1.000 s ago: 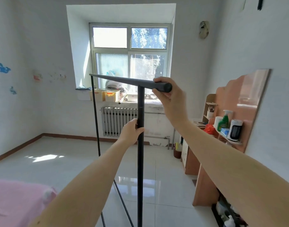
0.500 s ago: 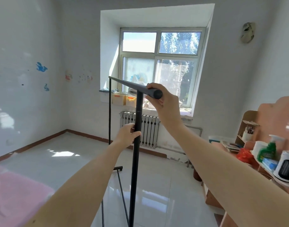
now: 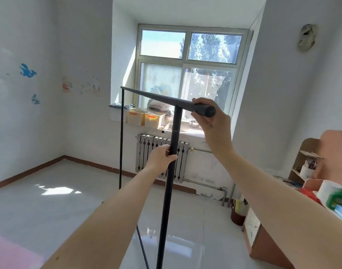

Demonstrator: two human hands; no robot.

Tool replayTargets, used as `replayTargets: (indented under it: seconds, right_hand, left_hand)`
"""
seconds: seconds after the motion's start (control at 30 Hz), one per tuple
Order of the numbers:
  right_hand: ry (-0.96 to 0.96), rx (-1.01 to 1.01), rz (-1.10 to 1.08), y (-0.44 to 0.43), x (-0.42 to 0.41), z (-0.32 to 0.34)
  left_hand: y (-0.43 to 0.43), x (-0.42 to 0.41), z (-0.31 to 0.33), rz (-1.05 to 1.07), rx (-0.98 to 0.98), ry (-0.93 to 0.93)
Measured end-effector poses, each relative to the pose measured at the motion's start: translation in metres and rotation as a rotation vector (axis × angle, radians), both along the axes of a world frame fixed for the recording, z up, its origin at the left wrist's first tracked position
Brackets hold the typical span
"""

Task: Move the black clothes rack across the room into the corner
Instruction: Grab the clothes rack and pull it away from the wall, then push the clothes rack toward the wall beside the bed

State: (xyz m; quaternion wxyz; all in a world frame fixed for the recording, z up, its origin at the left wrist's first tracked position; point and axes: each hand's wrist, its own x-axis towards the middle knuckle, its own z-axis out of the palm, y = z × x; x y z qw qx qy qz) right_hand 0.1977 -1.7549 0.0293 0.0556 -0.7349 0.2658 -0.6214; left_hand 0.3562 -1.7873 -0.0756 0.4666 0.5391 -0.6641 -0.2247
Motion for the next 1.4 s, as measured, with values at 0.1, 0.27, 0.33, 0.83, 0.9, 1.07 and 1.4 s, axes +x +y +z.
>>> replayTargets:
  seconds: [0.1,0.27,0.33,0.83,0.9,1.07,1.4]
  right_hand:
    - [0.0,0.033,-0.035,-0.032,0.017,0.002]
    - [-0.037,0.09,-0.053,-0.089,0.048,0.001]
    - [-0.041,0.091,-0.054,-0.113,0.058,0.001]
    - [0.063,-0.045,0.121,-0.258,0.12,0.006]
    - [0.102,-0.109,0.136,-0.267,0.128,0.008]
    - [0.105,-0.18,0.219,-0.273,0.161,0.01]
    - [0.139,0.174,0.428,-0.27,0.197,-0.048]
  left_hand:
    - [-0.039,0.019,0.003,0.006,-0.005,-0.018]
    - [-0.103,0.044,-0.001,0.022,-0.025,-0.001]
    - [-0.125,0.054,-0.002,0.009,-0.029,0.001]
    - [-0.216,0.145,0.013,0.13,-0.085,0.016]
    - [-0.215,0.158,0.023,0.191,-0.118,-0.005]
    - [-0.201,0.186,0.036,0.376,-0.16,-0.025]
    - [-0.115,0.229,0.036,0.578,-0.106,0.016]
